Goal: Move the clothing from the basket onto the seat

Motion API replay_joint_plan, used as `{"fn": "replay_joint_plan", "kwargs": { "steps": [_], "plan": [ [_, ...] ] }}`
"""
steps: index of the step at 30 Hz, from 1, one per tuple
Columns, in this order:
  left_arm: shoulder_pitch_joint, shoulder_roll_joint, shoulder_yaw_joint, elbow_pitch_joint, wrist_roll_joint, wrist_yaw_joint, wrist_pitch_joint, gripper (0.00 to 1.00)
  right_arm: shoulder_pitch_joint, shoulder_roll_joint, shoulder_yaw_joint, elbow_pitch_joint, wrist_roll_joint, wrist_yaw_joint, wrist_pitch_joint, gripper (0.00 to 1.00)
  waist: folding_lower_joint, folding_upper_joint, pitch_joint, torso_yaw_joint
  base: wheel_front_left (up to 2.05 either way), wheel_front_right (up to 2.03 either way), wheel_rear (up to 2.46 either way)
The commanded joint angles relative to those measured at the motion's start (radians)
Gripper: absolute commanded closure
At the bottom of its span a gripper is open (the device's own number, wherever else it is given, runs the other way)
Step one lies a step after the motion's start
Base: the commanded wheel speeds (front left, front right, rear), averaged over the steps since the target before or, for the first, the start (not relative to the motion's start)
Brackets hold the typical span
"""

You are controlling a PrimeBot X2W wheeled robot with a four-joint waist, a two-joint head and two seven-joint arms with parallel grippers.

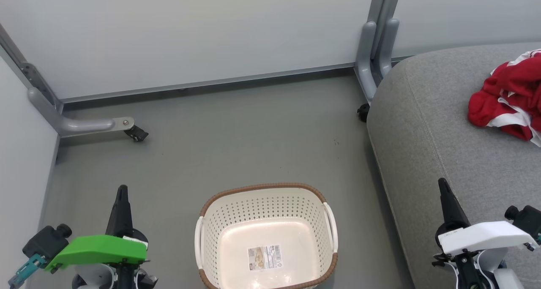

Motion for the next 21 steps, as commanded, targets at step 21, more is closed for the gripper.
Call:
{"fn": "replay_joint_plan", "kwargs": {
  "steps": [21],
  "plan": [
    [-0.028, 0.005, 0.033, -0.013, -0.248, -0.013, 0.064, 1.0, -0.034, -0.009, -0.02, 0.011, 0.246, 0.0, 0.064, 1.0, 0.0, 0.0, -0.005, -0.023, 0.0, 0.0, 0.0]
  ]
}}
